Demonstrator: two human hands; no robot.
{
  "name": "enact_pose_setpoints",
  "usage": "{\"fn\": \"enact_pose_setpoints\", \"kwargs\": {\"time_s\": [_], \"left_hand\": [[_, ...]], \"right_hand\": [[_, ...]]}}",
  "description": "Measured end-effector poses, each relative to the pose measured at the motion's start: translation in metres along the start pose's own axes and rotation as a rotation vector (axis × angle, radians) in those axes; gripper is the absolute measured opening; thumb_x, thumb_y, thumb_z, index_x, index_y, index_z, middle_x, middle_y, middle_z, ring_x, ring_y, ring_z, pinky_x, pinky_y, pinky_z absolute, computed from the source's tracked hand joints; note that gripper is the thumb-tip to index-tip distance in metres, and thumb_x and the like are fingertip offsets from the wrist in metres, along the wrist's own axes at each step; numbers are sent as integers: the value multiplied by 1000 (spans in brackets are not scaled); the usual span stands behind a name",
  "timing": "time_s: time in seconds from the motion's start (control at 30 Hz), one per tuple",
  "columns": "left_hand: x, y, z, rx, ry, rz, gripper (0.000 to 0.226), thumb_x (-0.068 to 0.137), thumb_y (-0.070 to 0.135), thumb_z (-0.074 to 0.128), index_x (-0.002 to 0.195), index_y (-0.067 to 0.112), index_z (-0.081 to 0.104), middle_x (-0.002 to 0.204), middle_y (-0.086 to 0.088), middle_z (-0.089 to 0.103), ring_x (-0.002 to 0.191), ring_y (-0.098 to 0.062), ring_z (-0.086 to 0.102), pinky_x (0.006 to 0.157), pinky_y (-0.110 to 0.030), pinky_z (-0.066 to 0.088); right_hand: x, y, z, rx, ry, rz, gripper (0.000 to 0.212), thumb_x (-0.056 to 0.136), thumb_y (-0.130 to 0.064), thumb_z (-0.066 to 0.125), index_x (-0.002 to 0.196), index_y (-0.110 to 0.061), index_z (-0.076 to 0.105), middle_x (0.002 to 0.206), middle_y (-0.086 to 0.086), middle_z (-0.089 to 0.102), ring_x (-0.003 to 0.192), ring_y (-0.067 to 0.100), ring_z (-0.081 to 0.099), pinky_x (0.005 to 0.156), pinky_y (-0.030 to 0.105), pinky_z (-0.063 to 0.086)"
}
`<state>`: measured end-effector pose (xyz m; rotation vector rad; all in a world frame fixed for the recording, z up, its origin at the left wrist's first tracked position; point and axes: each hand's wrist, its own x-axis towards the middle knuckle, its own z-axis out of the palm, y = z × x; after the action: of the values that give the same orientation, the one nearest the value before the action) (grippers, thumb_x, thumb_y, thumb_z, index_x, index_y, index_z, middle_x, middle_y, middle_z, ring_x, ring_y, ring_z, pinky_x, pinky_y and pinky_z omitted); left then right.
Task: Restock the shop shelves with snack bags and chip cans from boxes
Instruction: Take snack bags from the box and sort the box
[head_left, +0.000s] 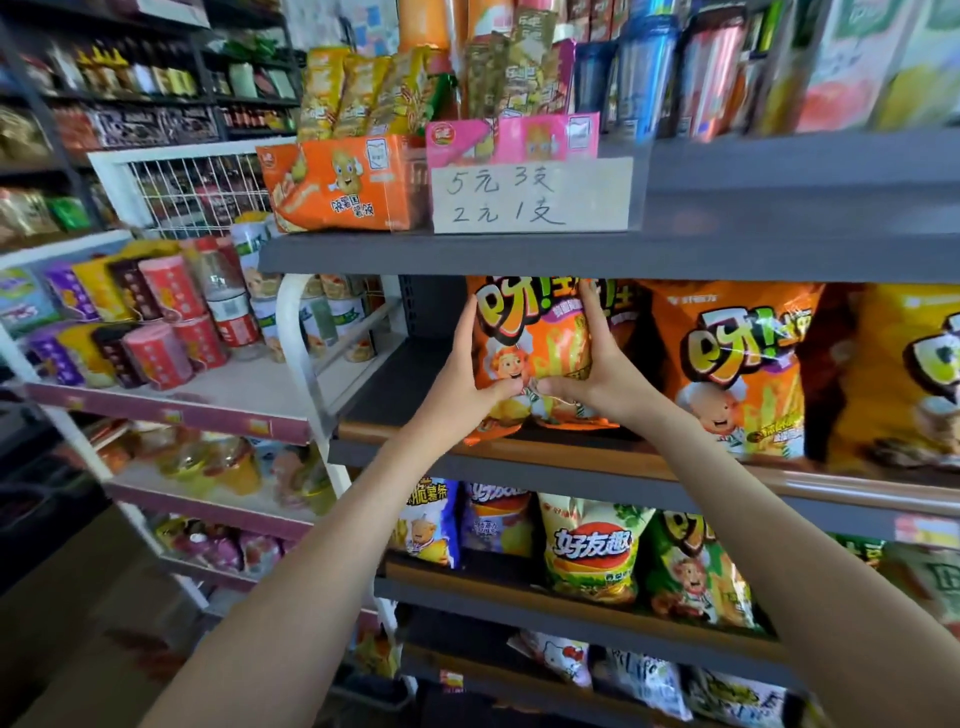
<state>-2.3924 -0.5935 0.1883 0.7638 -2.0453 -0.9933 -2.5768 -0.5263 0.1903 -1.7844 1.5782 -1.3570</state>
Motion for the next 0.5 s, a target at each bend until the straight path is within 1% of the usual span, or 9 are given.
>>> {"fn": "enact_pose_setpoints", "kwargs": {"time_s": [0.07, 0.1, 0.13, 0.2, 0.27, 0.3, 0.37, 0.4, 0.5], "left_hand": [[6, 0, 0, 8, 16, 1, 102, 89, 12, 69, 153, 38, -6, 159, 4, 24, 139, -6, 33, 111, -33, 37], [9, 0, -1, 16, 18, 3, 102, 89, 11, 69, 153, 37, -6, 159, 4, 22, 140, -5, 30, 111, -32, 36], [13, 0, -1, 26, 17, 2, 102, 89, 10, 68, 153, 37, -5, 160, 5, 21, 138, -1, 27, 109, -27, 35], [20, 0, -1, 25, 6, -3, 105, 88, 8, 69, 153, 37, -7, 161, 8, 17, 133, 5, 23, 100, -14, 34], [25, -1, 1, 19, -56, 20, 109, 87, 4, 70, 153, 38, -10, 161, 9, 16, 138, 1, 24, 96, -8, 37], [26, -2, 4, 32, -92, 37, 109, 86, 3, 70, 153, 37, -10, 160, 8, 16, 141, -3, 25, 100, -12, 39], [23, -8, 10, 49, -120, 52, 110, 85, 3, 71, 153, 37, -9, 160, 6, 17, 144, -9, 26, 111, -32, 39], [20, -11, 14, 48, -119, 51, 110, 84, 3, 72, 153, 38, -7, 160, 5, 17, 144, -10, 26, 112, -37, 39], [14, -20, 25, 70, -102, 70, 109, 83, 7, 74, 153, 39, -4, 160, 3, 15, 144, -7, 23, 112, -40, 38]], "right_hand": [[6, 2, 3, -26, 29, -5, 121, 70, -27, 82, 153, -28, -6, 135, -39, 12, 134, -2, 24, 115, 35, 31], [8, 4, 4, -38, 49, -4, 121, 72, -24, 82, 153, -26, -7, 137, -38, 8, 132, -6, 19, 116, 33, 27], [10, 6, 5, -45, 66, 3, 121, 73, -23, 82, 153, -26, -8, 142, -30, 8, 132, -6, 18, 116, 33, 26], [10, 11, 7, -60, 106, 8, 122, 74, -22, 83, 152, -32, -11, 154, -12, 10, 139, 3, 20, 116, 39, 30], [6, 16, 10, -96, 143, -9, 123, 75, -21, 82, 148, -39, -15, 157, -2, 10, 142, 14, 23, 113, 46, 35], [3, 19, 12, -117, 158, -20, 123, 75, -20, 82, 147, -42, -15, 157, 0, 11, 142, 16, 24, 112, 49, 36], [-6, 25, 15, -157, 189, -25, 122, 76, -17, 81, 146, -43, -16, 155, 2, 13, 142, 17, 24, 112, 49, 35], [-11, 28, 17, -182, 211, -23, 121, 76, -17, 81, 146, -41, -15, 155, 4, 14, 141, 19, 24, 113, 48, 34], [-29, 35, 22, -271, 319, -26, 114, 79, -17, 78, 151, -31, -9, 153, 10, 19, 141, 25, 24, 113, 49, 31]]}}
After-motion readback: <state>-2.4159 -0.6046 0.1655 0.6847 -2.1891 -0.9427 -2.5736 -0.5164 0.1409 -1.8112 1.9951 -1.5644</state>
